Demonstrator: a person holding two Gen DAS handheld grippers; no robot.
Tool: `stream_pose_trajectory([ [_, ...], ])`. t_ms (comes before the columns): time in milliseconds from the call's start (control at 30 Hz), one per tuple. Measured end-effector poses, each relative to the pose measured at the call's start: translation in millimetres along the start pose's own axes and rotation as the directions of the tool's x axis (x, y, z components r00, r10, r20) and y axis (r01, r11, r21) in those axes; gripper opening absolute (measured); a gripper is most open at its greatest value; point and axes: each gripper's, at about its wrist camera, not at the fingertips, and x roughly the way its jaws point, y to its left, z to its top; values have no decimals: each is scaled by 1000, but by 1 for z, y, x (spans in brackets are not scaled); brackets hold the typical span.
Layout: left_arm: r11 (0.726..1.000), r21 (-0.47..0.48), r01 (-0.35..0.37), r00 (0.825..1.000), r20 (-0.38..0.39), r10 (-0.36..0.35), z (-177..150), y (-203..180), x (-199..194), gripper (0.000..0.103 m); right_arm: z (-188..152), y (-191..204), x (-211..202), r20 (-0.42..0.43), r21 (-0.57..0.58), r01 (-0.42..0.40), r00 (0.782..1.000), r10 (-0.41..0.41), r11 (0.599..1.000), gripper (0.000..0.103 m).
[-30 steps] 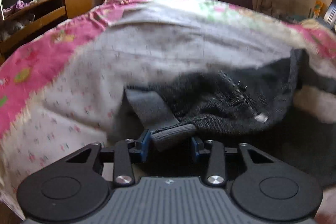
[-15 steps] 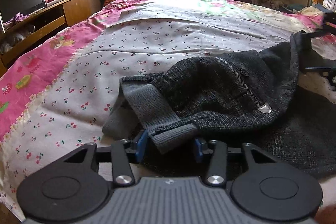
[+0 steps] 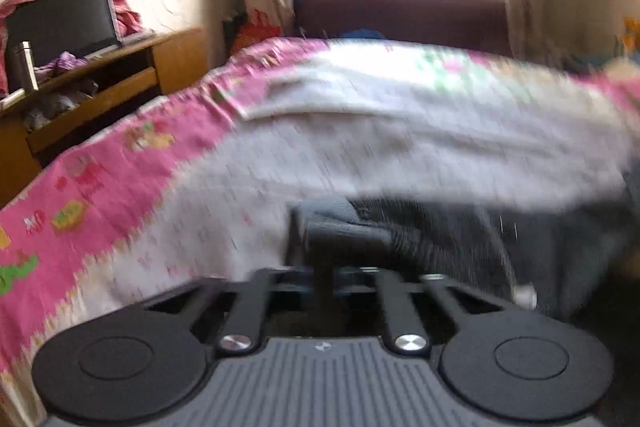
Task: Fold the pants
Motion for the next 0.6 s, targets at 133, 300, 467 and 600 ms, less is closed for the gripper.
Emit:
stream_pose_trajectory([
  [133, 999, 6, -31, 999, -12, 31, -1, 18, 0, 18, 9, 30, -38, 48, 96, -142, 989, 138, 985, 0],
  [300, 999, -24, -25, 995, -92, 22, -43, 25, -5, 21, 13, 114, -13, 51, 18, -267, 963, 266, 963, 0],
  [467, 998, -41, 45, 998, -37, -47, -43, 24, -16, 74, 25, 116, -12, 161, -44, -63, 985, 69, 997, 16],
  [600, 996, -6, 88, 996, -13, -88, -32, 15, -5, 83, 37, 113, 16, 198, -121, 43, 980, -18, 992, 51],
])
